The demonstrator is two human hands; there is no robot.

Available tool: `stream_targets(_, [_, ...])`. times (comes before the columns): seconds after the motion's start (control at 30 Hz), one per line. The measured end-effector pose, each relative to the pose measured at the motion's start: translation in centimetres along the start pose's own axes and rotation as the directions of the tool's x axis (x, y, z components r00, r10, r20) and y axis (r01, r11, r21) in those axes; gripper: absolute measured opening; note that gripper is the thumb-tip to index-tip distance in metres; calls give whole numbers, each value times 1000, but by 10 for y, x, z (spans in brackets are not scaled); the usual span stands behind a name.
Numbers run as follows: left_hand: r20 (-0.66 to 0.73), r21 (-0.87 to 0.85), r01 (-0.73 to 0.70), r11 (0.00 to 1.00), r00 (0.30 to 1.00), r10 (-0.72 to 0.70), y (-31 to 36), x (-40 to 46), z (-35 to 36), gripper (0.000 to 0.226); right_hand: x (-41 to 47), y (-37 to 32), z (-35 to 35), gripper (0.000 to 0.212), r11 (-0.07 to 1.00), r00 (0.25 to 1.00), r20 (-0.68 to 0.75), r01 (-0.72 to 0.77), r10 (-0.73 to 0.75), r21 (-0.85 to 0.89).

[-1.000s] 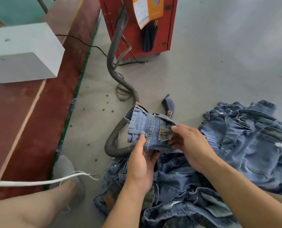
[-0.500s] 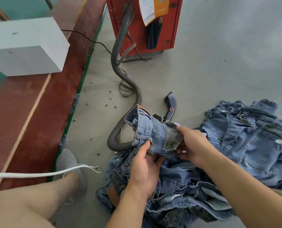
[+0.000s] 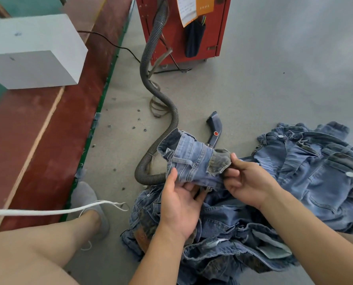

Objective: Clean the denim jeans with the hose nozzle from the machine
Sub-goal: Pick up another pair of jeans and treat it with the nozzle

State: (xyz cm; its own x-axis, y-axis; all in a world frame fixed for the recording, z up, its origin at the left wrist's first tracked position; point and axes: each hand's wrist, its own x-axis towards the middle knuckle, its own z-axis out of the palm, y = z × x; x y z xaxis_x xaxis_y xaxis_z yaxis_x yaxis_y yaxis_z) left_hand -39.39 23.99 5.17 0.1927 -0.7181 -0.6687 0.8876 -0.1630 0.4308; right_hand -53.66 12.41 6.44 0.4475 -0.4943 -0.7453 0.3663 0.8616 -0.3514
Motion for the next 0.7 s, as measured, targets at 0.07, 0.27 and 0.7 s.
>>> stream_targets(0.07, [36, 67, -35, 997, 999, 33, 4, 1, 2, 51, 0, -4, 2, 20, 998, 999, -19, 35, -36, -53])
stream_targets(0.27, [163, 235, -53, 971, 987, 15, 18, 5, 3, 59, -4, -16, 18, 32, 572, 968, 27, 170, -250, -802])
stream_targets(0.7, [-185, 688, -314, 654, 796, 577, 62, 26, -7, 27, -13, -69, 6, 36, 873, 944, -148, 203, -294, -443])
